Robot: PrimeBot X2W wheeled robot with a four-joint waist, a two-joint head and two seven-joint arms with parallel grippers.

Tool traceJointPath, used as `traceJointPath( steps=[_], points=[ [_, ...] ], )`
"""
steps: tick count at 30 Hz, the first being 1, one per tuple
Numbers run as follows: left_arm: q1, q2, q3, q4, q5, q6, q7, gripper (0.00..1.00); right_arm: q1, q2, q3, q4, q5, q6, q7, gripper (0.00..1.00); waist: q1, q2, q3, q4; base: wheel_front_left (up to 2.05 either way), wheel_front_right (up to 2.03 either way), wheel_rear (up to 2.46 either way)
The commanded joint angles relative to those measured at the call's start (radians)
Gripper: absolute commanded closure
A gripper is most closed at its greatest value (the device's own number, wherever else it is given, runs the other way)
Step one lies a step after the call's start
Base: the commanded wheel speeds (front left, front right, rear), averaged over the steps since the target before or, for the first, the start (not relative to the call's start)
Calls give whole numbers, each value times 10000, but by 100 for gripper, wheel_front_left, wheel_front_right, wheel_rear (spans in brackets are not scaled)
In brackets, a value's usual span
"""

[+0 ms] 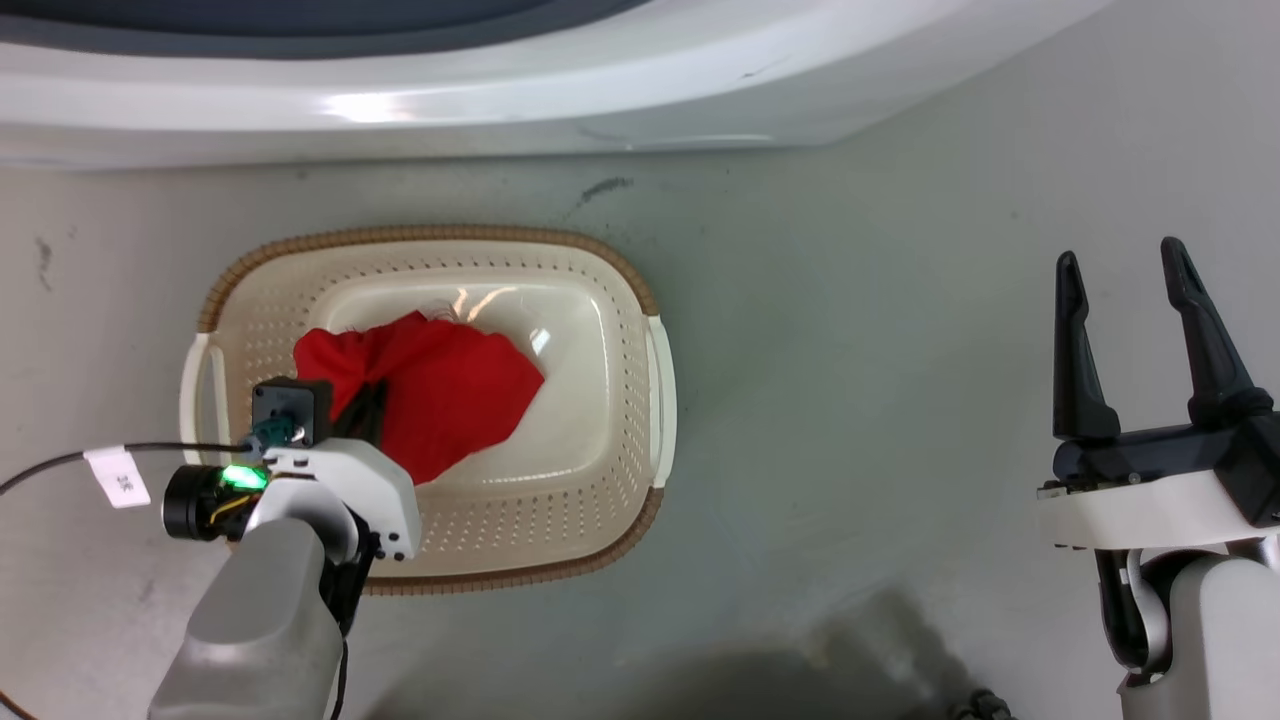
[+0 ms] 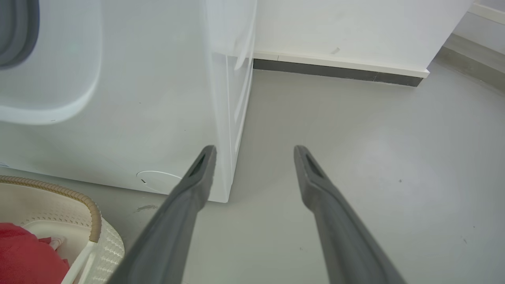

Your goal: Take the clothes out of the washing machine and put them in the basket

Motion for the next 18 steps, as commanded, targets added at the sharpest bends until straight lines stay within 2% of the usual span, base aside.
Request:
traceJointPath(
  steps=[1, 7, 13, 14, 15, 18],
  points=[
    [-379, -23, 67, 246, -49, -30, -27, 100, -216, 11, 41, -132, 5, -7, -21, 0, -2, 0, 680, -85, 0, 0, 0],
    [-1176, -47, -116, 710, 230, -103, -27, 100, -293, 9, -9, -500, -62, -7, -21, 0, -2, 0, 1476, 23, 0, 0, 0],
    [-1601, -271, 23, 1166, 99, -135, -27, 100, -385, 9, -89, -636, -166, -8, -22, 0, -2, 0, 1777, 144, 0, 0, 0],
    [-1618, -290, 28, 1260, 115, -124, -27, 78, -387, 9, -84, -615, -164, -8, -22, 0, -2, 0, 1762, 143, 0, 0, 0],
    [-1636, -301, 30, 1323, 146, -96, -27, 0, -391, 9, -73, -574, -155, -8, -22, 0, -2, 0, 1722, 135, 0, 0, 0],
    [-1499, -301, 77, 1294, 224, -35, -27, 0, -409, 8, -79, -395, -77, -7, -22, 0, -2, 0, 1473, 115, 0, 0, 0]
  ],
)
